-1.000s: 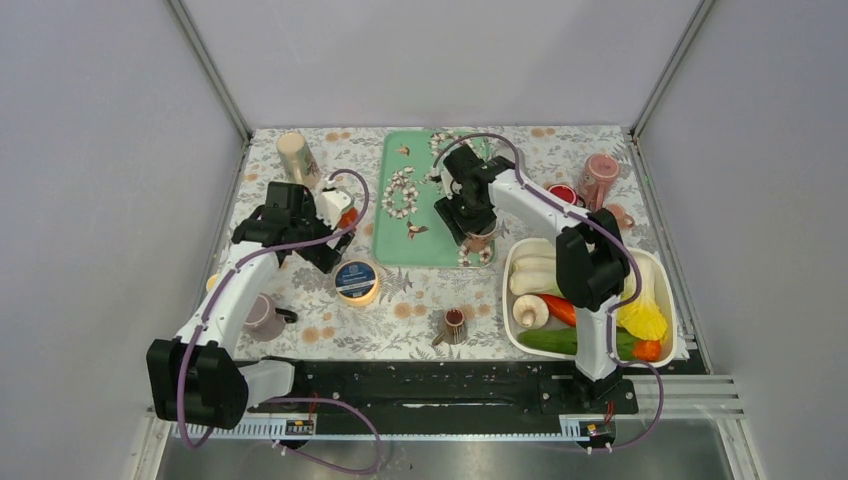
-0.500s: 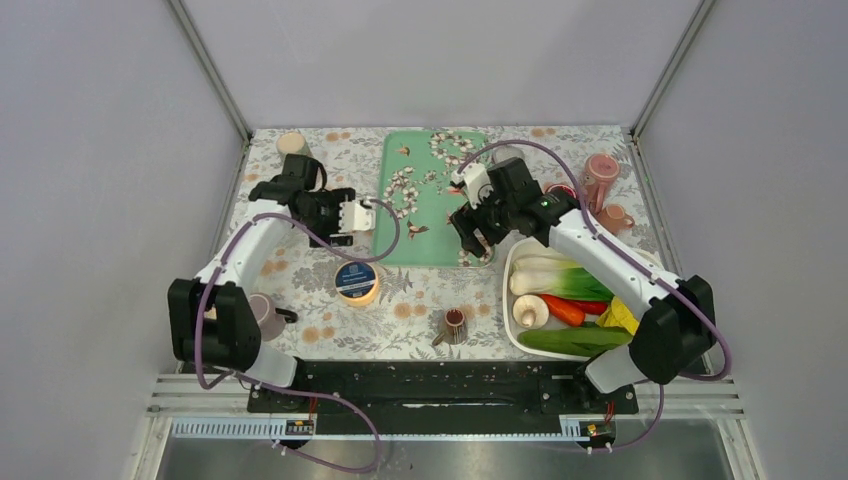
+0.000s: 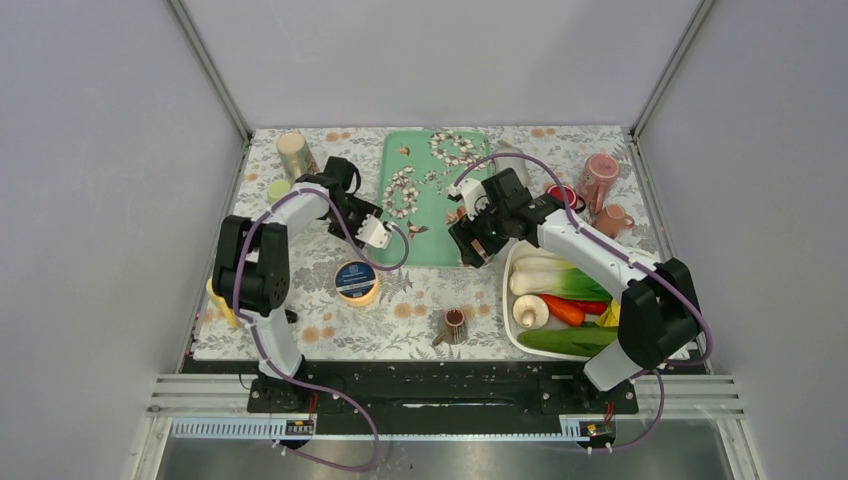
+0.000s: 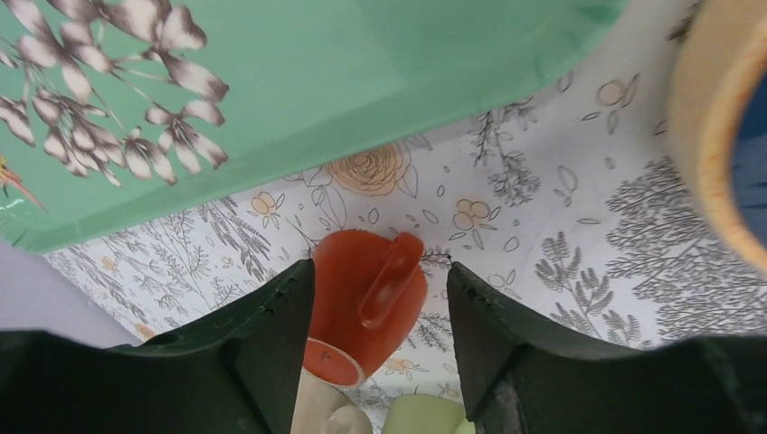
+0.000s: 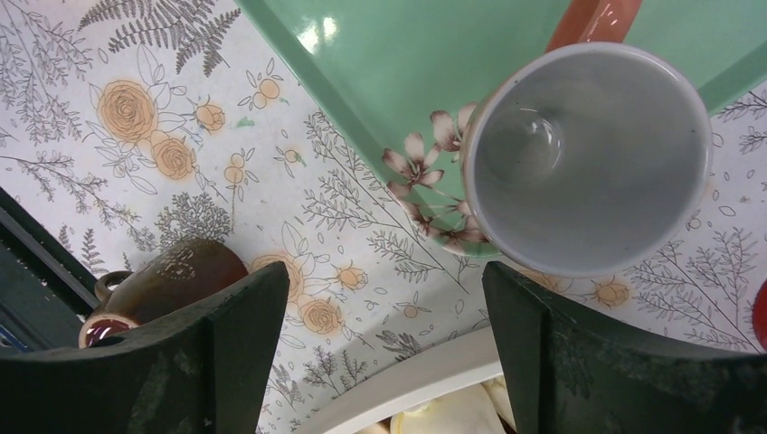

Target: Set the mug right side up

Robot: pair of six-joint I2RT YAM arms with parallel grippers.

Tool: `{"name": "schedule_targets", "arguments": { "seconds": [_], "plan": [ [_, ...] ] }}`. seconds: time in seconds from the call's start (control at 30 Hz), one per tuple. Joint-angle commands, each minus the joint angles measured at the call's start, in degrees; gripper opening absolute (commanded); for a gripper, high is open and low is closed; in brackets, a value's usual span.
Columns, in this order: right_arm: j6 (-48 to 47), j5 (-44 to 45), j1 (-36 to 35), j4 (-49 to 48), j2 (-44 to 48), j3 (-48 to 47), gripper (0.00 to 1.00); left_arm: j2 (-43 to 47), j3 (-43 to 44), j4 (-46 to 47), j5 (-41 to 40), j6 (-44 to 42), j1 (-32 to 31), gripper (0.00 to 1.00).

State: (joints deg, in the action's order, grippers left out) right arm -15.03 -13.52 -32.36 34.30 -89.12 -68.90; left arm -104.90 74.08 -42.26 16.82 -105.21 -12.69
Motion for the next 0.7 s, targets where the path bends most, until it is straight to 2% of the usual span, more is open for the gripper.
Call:
{"name": "schedule_targets", "arguments": {
  "seconds": [0.0, 0.2, 0.33, 0.5, 0.57, 0.6, 0.67],
  "plan": [
    [-0.3, -2.8, 0.4, -1.9, -0.5, -0.1, 0.88, -2.7, 3.1, 1.3, -4.7, -3.5, 0.5, 0.58],
    [-0.3, -5.5, 0.7, -1.9, -0.5, -0.6, 0.89, -4.1, 2.9, 1.4, -6.9, -4.5, 0.5, 0.56],
    [-0.2, -5.9, 0.8, -1.9, -0.3, -0.5, 0.89, -5.6, 3.1, 4.4, -9.0, -4.3, 0.5, 0.48],
    [-0.1, -6.3, 0.9, -2.0, 0.1, -0.3, 0.89, -7.0, 3.0, 6.5, -11.6, -3.7, 0.5, 0.24],
    [0.1, -6.4, 0.9, -2.0, 0.4, -0.4, 0.9, -7.3, 3.1, 7.5, -12.6, -2.8, 0.5, 0.03],
    [0.1, -6.5, 0.9, -2.0, 0.6, -0.4, 0.9, -7.4, 3.1, 8.2, -12.8, -2.0, 0.5, 0.0],
    [0.3, -6.6, 0.9, -1.9, 1.0, -0.4, 0.9, -7.4, 3.3, 9.4, -12.9, 0.1, 0.5, 0.0]
  ]
}}
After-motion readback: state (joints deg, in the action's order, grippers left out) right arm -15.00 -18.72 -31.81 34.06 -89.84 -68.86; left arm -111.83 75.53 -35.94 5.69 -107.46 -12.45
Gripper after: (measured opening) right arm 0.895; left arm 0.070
